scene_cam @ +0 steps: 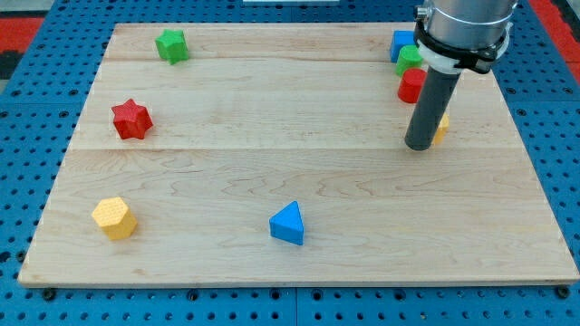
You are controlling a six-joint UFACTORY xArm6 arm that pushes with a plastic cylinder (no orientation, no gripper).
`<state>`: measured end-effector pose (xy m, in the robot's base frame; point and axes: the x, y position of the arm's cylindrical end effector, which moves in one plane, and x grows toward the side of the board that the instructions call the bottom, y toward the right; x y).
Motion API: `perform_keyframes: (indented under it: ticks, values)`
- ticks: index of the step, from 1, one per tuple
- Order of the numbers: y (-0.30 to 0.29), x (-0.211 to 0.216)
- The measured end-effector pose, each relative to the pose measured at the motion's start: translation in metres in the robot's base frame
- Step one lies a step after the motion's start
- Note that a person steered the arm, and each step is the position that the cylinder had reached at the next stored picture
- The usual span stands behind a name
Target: Push the triangle below the heart
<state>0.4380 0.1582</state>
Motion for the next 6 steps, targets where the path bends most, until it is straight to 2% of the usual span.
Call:
perform_keyframes:
  ticks: [1,2,4,5,6]
  values:
    - [0.012,0.028]
    - [0.064,0.025]
    - [0.033,-0.019]
    - [0.024,-0.015]
    - [0.024,0.037]
